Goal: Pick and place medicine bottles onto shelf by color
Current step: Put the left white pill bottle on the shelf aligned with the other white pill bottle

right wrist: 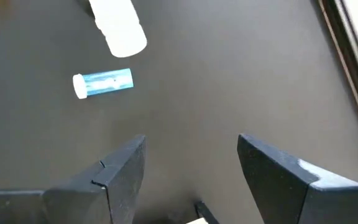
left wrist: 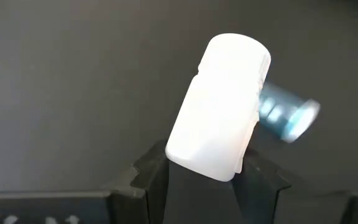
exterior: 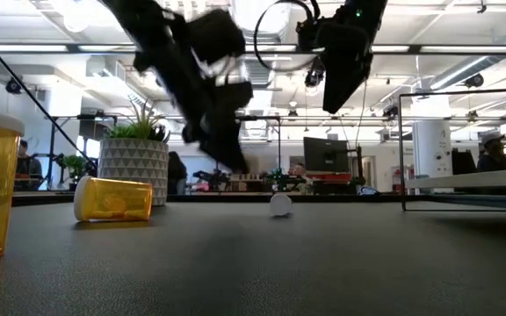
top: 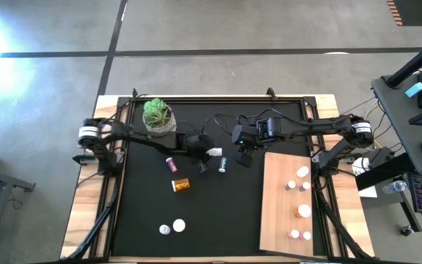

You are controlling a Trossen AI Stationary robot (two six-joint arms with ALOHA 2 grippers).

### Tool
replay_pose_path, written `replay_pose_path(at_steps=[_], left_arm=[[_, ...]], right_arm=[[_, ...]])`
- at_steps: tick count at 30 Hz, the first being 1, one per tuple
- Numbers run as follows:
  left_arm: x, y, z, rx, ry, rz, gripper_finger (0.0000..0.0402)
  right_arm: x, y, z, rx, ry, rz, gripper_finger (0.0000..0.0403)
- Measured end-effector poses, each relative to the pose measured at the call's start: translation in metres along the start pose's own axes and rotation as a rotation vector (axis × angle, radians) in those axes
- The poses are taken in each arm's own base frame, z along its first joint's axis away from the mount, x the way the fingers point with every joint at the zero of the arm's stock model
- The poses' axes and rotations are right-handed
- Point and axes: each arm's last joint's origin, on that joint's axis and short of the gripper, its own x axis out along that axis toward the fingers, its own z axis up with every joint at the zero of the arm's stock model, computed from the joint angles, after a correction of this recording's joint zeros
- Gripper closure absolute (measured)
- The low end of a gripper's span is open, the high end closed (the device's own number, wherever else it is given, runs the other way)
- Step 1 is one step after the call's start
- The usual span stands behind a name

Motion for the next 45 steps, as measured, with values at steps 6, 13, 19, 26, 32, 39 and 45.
replay_pose_path(at_steps=[6,13,19,26,32,39,45], left_arm=[[-0.052,0.004,0.025,-0.039,-0.203,-0.047,0.0276],[-0.103,0.008,0.045,-0.077,-0.434,-0.102,0.0276],[-0.127,0.003,0.054,-0.084,-0.586,-0.155,0.0276],[-0.131,-0.001,0.054,-0.063,-0.604,-0.179,0.0276],[-0.129,-0.002,0.054,-0.056,-0.593,-0.2,0.0276],[-0.129,-0.002,0.054,-0.054,-0.594,-0.2,0.0276],[-0.128,-0.002,0.053,-0.052,-0.589,-0.205,0.0276]], right_arm=[[-0.03,0.004,0.001,-0.208,-0.168,0.042,0.0172],[-0.083,0.003,0.008,-0.3,-0.538,0.136,0.0188],[-0.092,0.002,0.014,-0.223,-0.634,0.157,0.0187],[-0.09,0.003,0.016,-0.187,-0.633,0.164,0.0187],[-0.092,0.005,0.023,-0.183,-0.711,0.167,0.0186],[-0.076,0.012,0.03,-0.193,-0.674,0.162,0.0192],[-0.077,0.011,0.031,-0.179,-0.686,0.167,0.024]])
